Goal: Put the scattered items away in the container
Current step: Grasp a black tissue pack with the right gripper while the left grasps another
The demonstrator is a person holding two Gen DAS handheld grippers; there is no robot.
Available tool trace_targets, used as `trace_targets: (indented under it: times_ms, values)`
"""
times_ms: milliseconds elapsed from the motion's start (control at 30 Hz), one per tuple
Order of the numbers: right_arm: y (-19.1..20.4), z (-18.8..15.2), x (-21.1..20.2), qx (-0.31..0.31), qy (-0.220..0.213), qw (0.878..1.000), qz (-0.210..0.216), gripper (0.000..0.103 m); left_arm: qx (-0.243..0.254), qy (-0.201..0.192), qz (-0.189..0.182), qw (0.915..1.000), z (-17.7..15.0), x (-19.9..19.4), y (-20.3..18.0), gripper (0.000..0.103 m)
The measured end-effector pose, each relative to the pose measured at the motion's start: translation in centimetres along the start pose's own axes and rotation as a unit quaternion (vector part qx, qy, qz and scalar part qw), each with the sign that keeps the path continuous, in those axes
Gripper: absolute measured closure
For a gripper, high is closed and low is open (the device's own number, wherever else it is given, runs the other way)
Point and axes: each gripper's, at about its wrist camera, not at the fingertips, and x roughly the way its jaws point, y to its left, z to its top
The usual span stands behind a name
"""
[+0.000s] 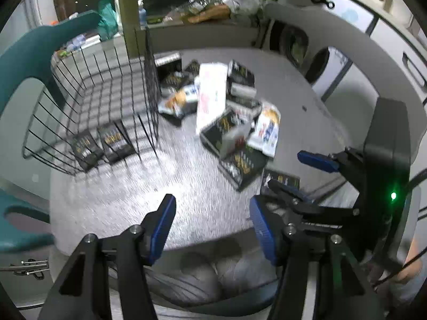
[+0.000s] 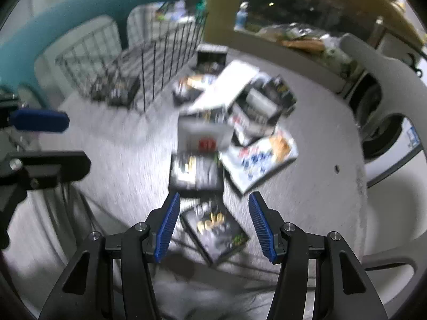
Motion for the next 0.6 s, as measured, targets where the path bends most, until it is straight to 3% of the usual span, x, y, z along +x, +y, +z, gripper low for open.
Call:
trace_targets:
  times_ms: [267,433,600]
  values:
    - [-2.1,-1.6,3.3,0.006,0.023,0.999,0.023,0.029,0.055,0.015,0.001,0.9984,-1.8,5.1,-0.9,0.038]
    - [-2.9,-1.7,3.9,0.014,0.030,0.998,0.059,0.026,0.095,0.007,-0.007,0.9955,-0.8,7.1,-1.7,0.038]
    - [-2.3,-1.9,4.2,-0.009,0.027,0.998,0.062,0.026,0.115,0.001,-0.017,0.9932,-0.2,8.5,-2.0,0.038]
